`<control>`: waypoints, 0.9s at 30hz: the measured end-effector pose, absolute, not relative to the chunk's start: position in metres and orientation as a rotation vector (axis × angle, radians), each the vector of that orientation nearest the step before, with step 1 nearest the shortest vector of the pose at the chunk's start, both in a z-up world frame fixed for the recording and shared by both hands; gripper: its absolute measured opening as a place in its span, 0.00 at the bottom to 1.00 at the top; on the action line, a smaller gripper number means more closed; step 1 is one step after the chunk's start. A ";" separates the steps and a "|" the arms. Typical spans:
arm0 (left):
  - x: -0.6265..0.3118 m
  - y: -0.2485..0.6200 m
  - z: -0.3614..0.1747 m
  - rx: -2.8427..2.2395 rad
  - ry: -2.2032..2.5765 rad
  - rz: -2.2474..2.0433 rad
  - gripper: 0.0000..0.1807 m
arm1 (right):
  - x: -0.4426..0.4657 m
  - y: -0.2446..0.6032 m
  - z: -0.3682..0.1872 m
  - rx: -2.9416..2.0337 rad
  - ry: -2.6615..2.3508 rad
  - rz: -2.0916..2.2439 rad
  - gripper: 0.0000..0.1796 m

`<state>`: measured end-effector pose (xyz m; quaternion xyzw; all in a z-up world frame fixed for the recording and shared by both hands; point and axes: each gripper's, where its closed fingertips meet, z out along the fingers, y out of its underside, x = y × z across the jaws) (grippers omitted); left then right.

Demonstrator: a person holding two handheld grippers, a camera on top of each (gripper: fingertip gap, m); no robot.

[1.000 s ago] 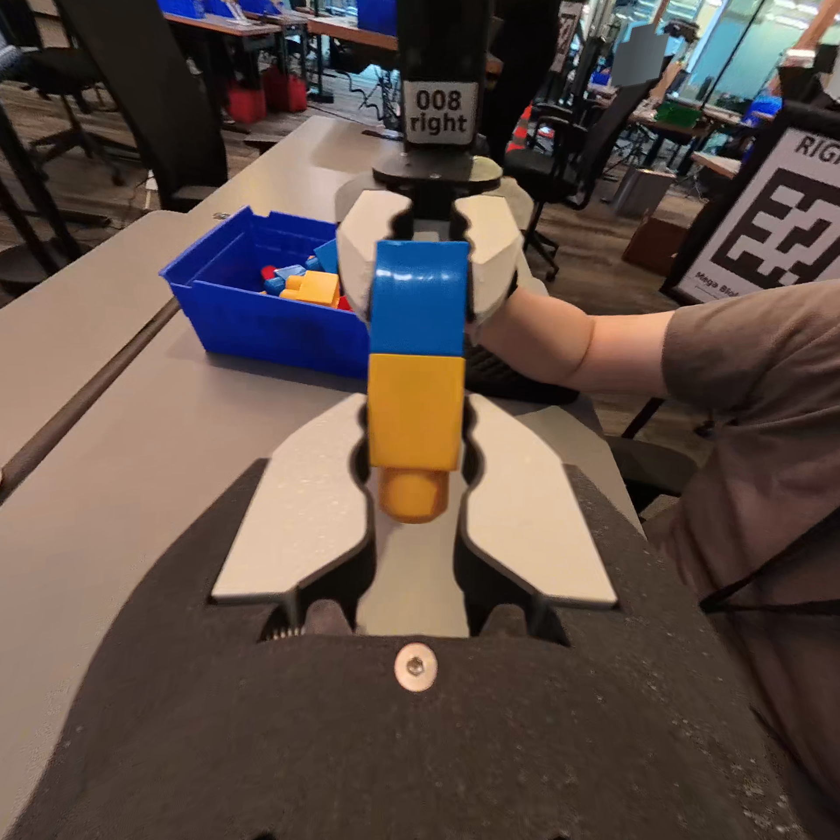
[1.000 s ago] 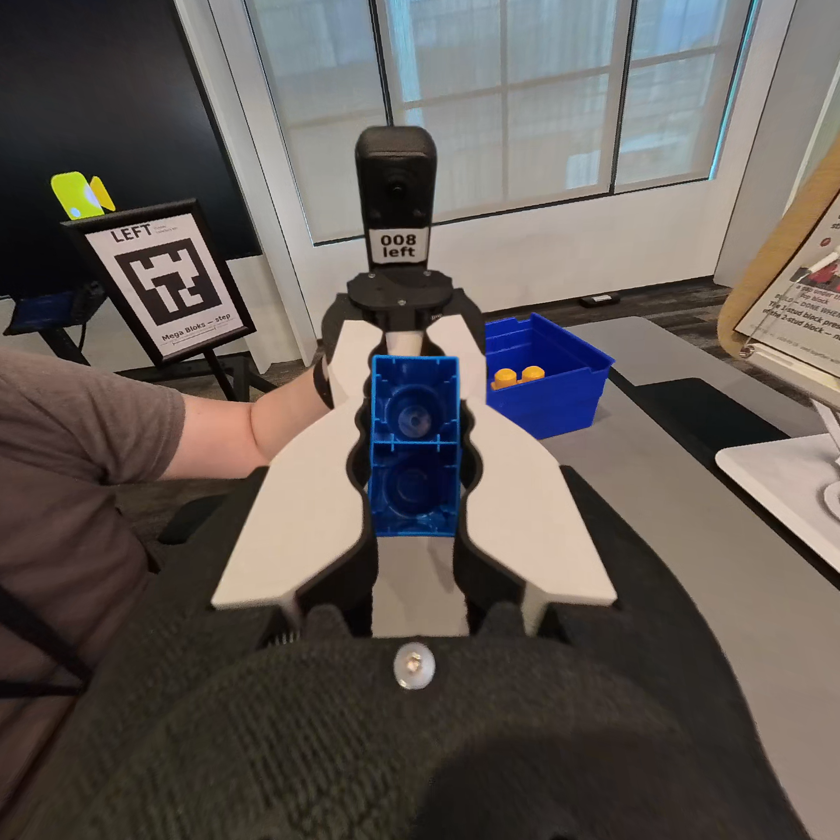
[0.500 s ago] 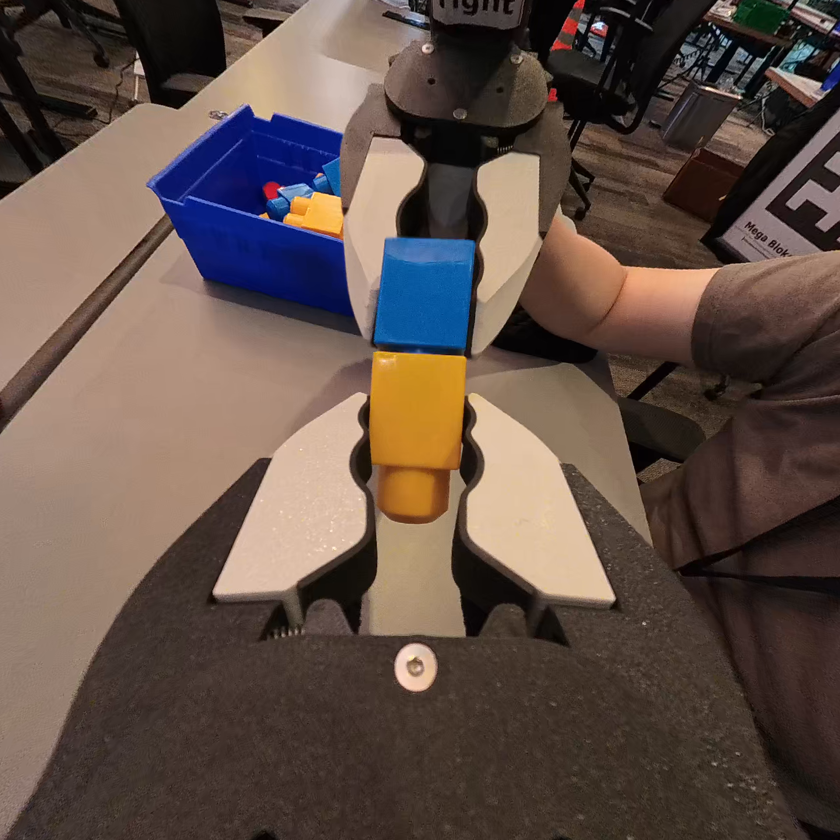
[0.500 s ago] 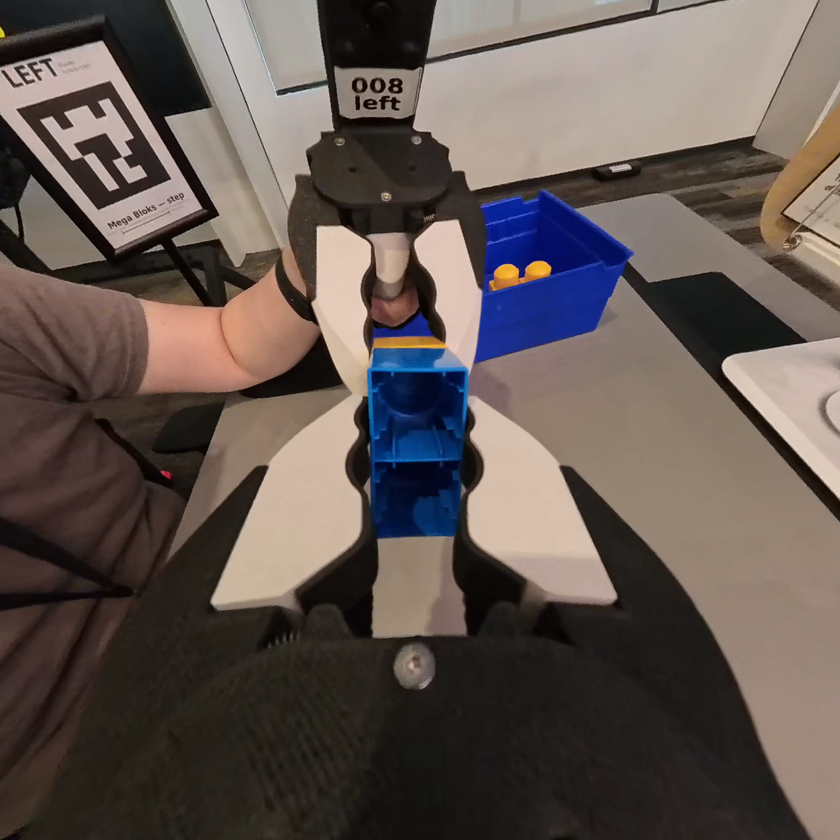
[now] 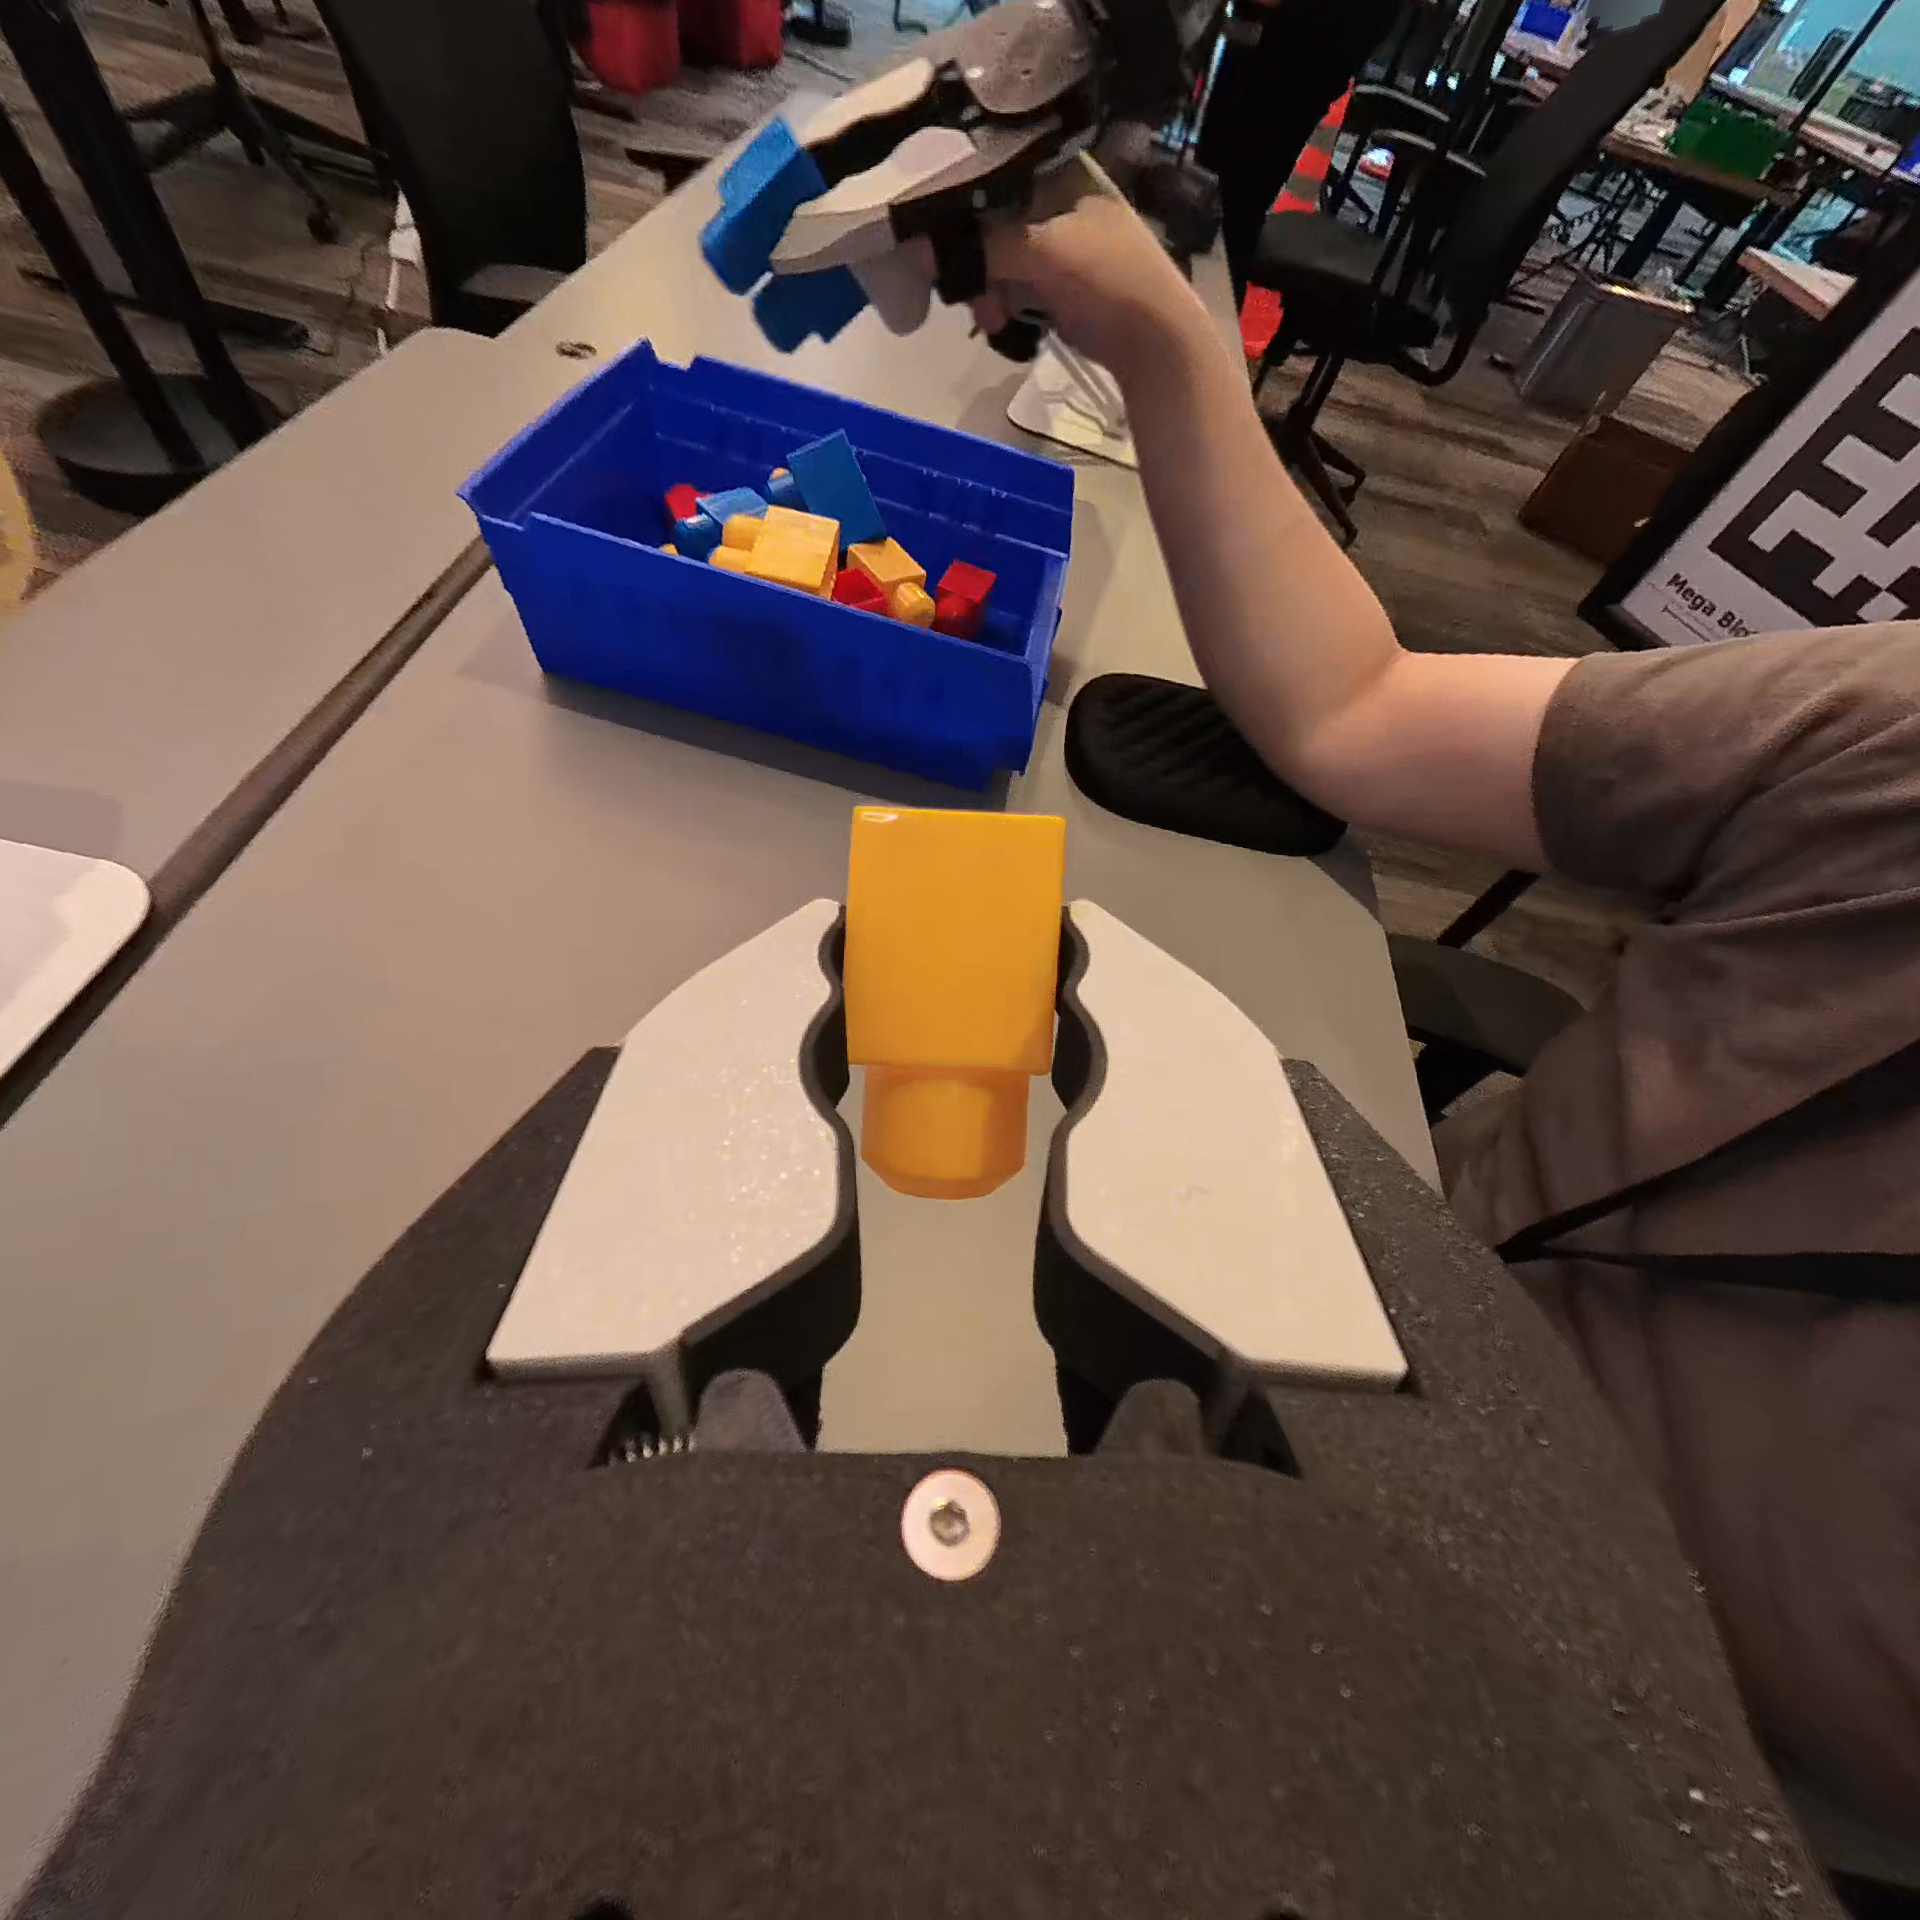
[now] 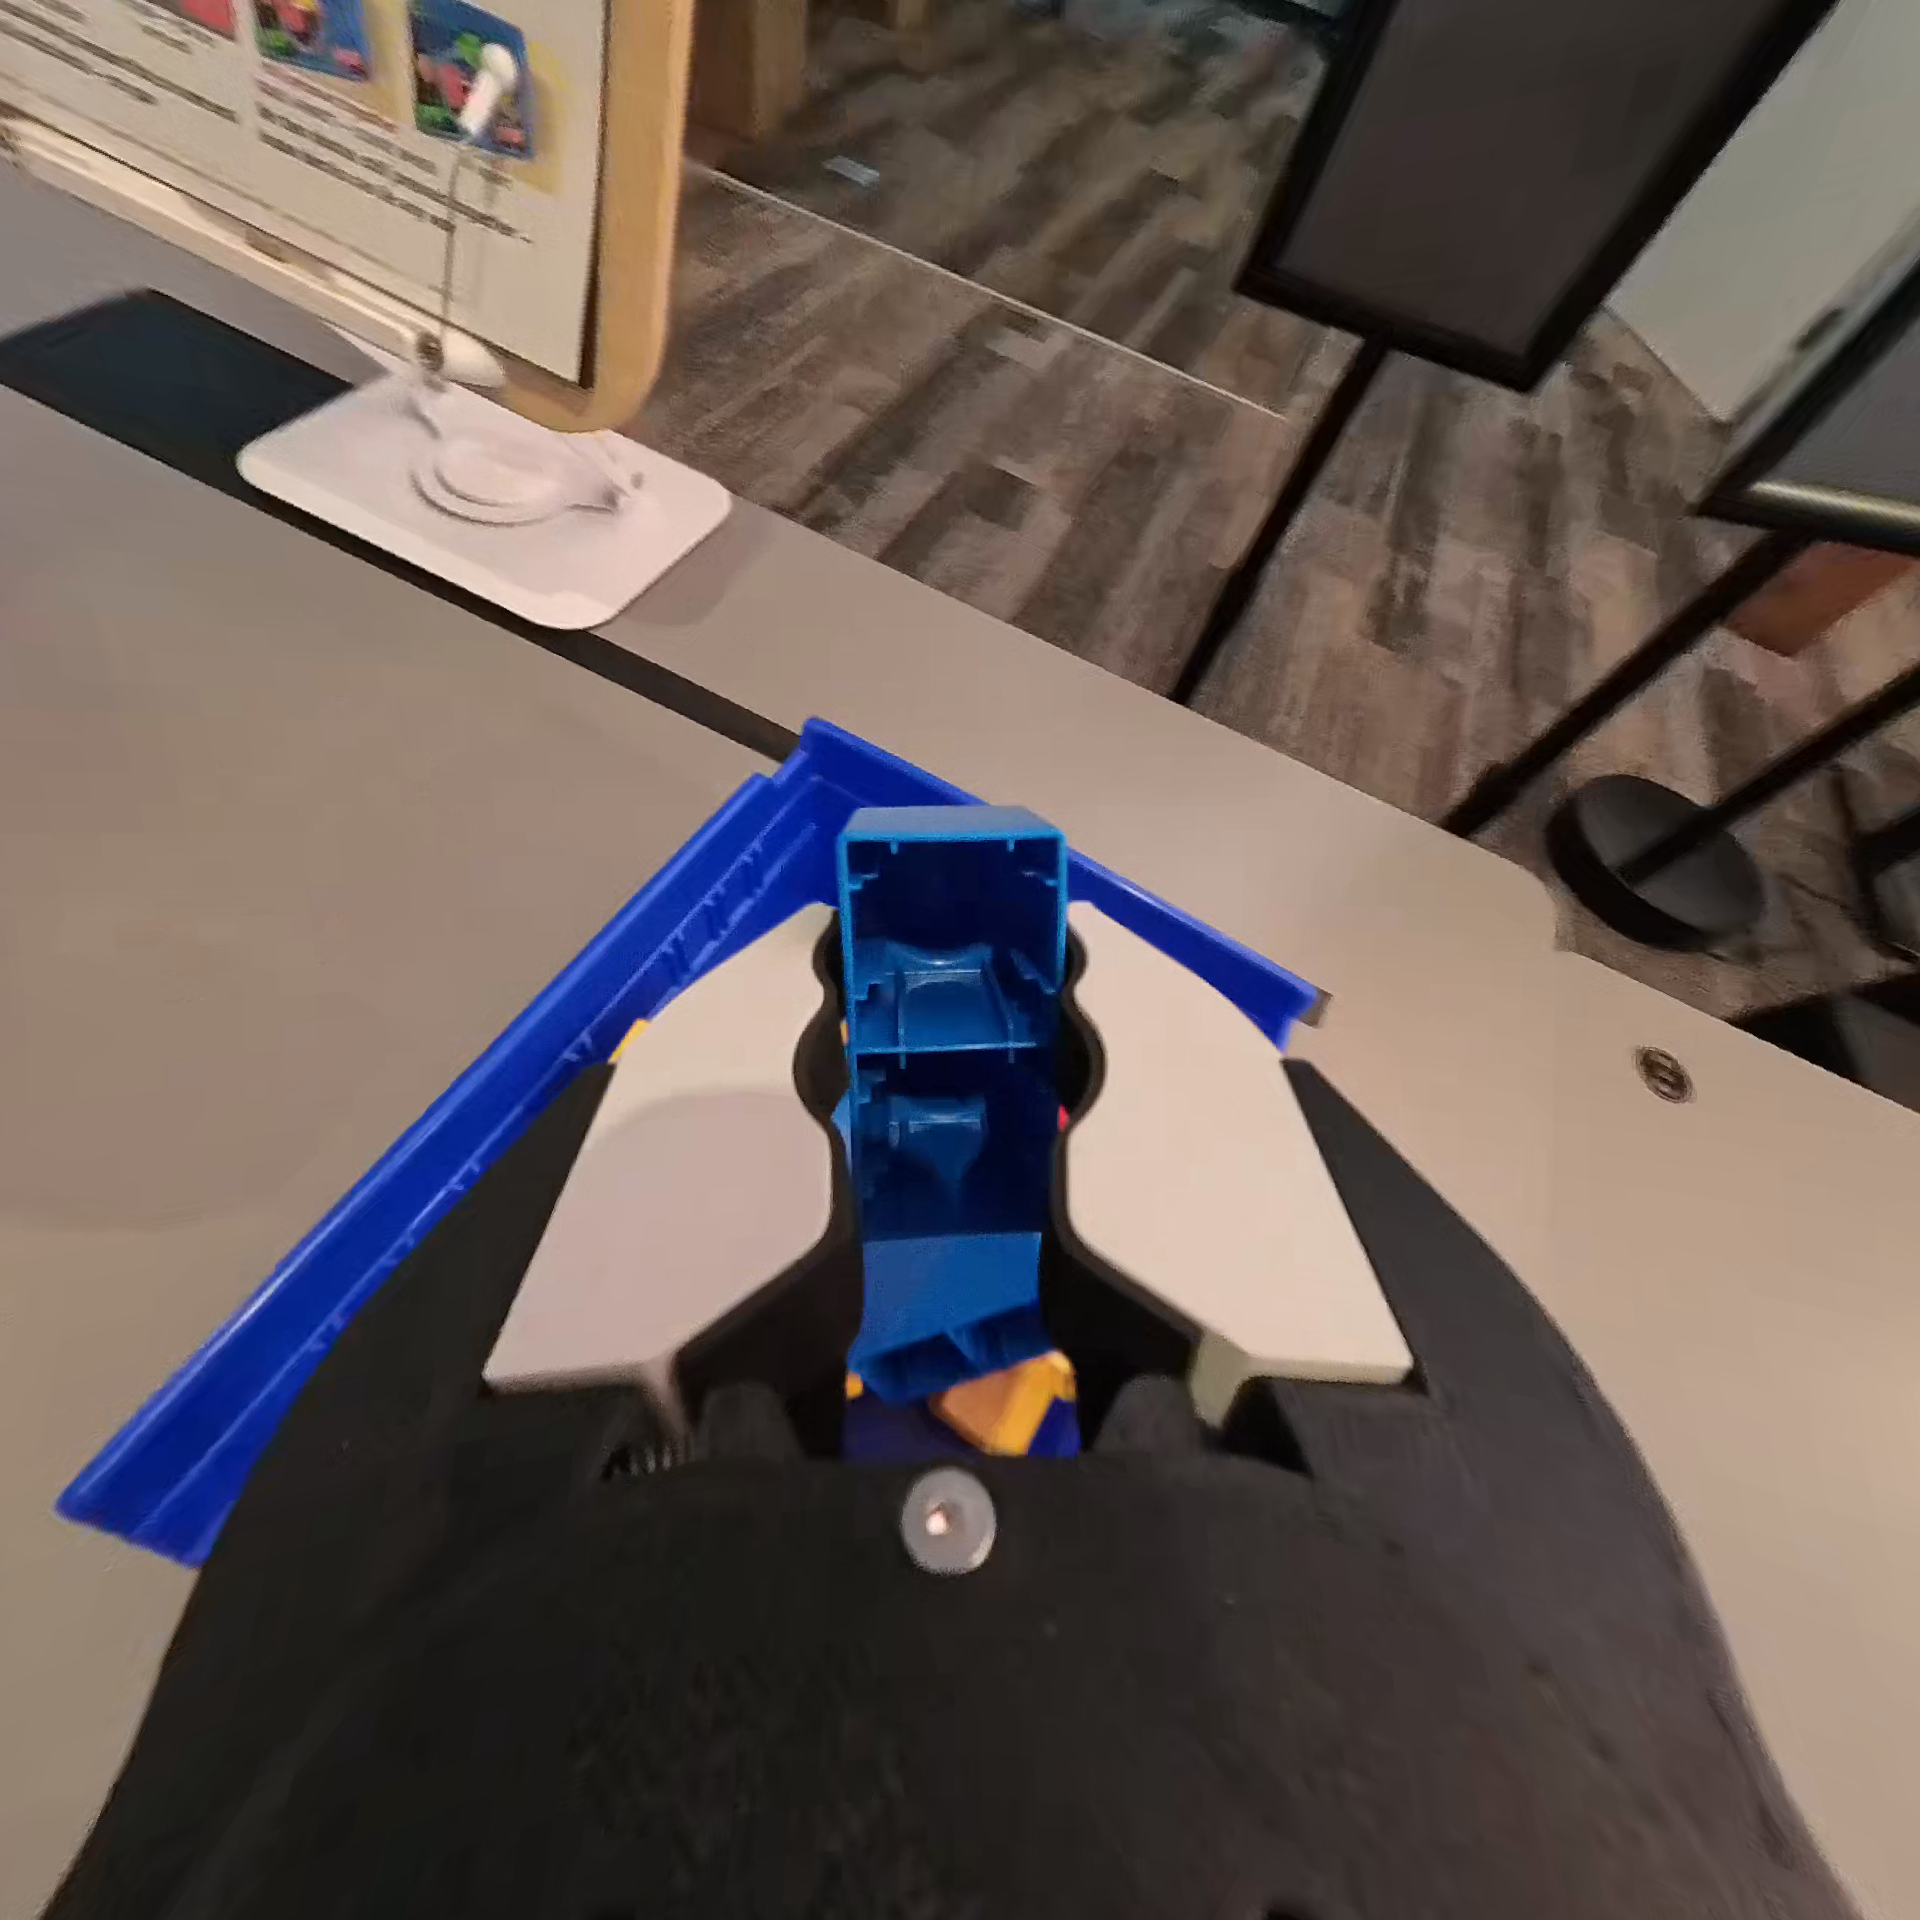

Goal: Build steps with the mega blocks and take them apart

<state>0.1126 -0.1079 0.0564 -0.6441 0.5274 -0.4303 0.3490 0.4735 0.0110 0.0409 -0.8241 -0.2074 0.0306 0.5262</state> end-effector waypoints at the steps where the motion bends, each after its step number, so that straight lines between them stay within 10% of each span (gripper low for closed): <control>1: 0.116 -0.109 0.052 -1.683 1.378 -1.120 0.20 | 0.472 0.016 0.031 -1.985 -0.510 0.114 0.21; 7: 0.127 -0.112 0.032 -1.748 1.436 -1.096 0.20 | 0.466 0.032 -0.046 -2.249 -0.656 0.032 0.24; 19: 0.143 -0.118 0.030 -1.797 1.336 -1.405 0.20 | 0.263 -0.090 0.092 -1.363 -1.267 0.550 0.35; 27: 0.161 -0.150 0.023 -1.768 1.456 -1.592 0.20 | 0.139 -0.138 0.033 -1.023 -1.651 0.202 0.37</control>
